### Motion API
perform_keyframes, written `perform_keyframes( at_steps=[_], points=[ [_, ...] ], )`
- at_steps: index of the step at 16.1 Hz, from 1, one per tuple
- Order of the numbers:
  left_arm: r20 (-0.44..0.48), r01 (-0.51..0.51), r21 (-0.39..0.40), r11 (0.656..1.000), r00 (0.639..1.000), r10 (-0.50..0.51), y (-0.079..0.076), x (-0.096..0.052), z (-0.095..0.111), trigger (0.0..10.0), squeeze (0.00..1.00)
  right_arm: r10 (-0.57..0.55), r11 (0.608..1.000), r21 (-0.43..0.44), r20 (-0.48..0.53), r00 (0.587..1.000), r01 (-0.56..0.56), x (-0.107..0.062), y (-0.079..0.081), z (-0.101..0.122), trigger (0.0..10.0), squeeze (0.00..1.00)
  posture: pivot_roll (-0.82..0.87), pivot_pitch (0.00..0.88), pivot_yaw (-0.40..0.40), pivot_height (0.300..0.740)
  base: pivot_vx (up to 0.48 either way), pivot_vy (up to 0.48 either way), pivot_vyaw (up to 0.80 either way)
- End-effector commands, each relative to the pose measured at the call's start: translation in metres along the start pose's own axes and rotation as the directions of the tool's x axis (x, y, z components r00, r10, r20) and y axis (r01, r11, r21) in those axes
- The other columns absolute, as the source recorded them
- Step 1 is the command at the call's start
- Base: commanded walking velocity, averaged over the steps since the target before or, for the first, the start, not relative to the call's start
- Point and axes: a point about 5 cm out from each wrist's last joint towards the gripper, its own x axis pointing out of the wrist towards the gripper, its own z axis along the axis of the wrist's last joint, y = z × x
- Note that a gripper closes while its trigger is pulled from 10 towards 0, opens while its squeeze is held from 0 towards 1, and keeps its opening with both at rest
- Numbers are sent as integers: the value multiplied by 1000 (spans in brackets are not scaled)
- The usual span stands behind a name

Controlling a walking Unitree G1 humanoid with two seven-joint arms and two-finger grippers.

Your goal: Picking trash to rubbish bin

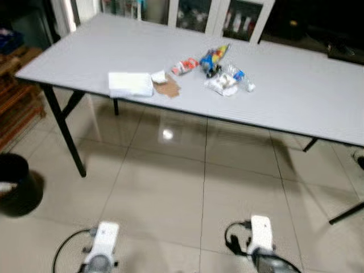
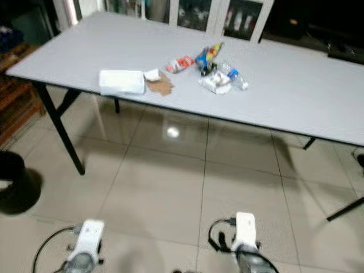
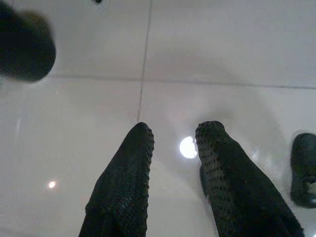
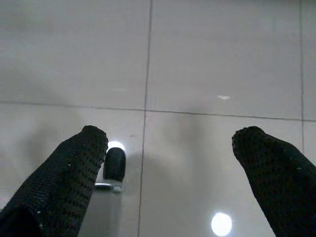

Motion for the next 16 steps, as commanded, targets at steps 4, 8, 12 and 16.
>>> perform_keyframes(
  at_steps=[4,8,12,16],
  points=[
    [-4,6,0,1000,1000,-6,-5,0,1,10000,0,-12,1000,5,-3,1000,12,0,-3,1,10000,0,-41,74,-112,740,0,0,0],
    [150,-3,0,1000,989,3,-1,5,38,10000,0,33,998,-59,101,994,-28,3,2,28,10000,0,-43,78,-110,740,0,0,0],
    [456,-60,15,998,889,46,14,1,112,10000,0,106,985,-169,388,916,-42,-2,14,102,10000,0,-47,82,-113,740,0,0,0],
    [688,-79,-63,995,718,101,28,-27,203,10000,0,192,979,-191,736,649,-73,-45,46,213,10000,0,-52,72,-116,740,0,0,0]
  ],
)
